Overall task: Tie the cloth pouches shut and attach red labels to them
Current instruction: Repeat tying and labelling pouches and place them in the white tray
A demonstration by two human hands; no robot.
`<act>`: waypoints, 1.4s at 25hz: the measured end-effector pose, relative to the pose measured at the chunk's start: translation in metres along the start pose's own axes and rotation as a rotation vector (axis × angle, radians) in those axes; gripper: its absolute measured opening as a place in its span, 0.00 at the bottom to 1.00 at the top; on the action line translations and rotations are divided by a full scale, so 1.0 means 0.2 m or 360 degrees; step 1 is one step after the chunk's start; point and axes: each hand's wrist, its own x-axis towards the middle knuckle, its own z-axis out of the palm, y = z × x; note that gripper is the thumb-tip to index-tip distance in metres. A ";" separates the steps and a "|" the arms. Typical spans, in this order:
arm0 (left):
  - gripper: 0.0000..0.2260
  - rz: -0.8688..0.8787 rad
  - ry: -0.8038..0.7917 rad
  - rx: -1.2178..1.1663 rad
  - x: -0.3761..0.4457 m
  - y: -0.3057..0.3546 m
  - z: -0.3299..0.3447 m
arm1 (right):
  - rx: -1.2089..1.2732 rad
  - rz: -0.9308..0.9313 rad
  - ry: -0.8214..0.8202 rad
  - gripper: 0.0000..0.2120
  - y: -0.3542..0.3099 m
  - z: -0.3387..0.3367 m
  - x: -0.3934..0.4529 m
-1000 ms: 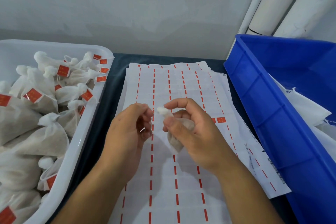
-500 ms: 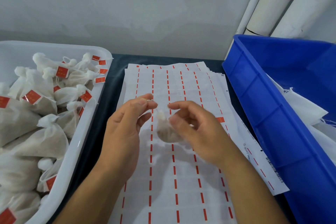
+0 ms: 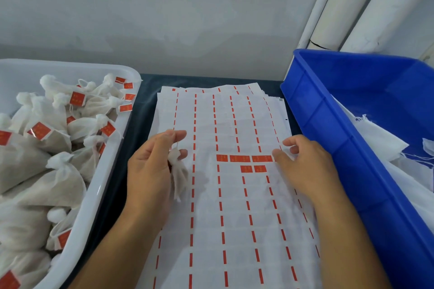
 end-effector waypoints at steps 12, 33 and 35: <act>0.17 0.0518 -0.0136 0.0420 -0.05 -0.03 0.01 | 0.0016 0.0079 0.0044 0.22 0.02 -0.02 -0.04; 0.17 0.0761 -0.0866 0.2174 -0.13 0.05 0.29 | 0.1478 0.0097 -0.0822 0.13 0.10 -0.07 -0.04; 0.21 0.0643 -0.1000 0.2259 -0.09 0.02 0.31 | 0.1580 0.0123 -0.0864 0.13 0.10 -0.06 -0.03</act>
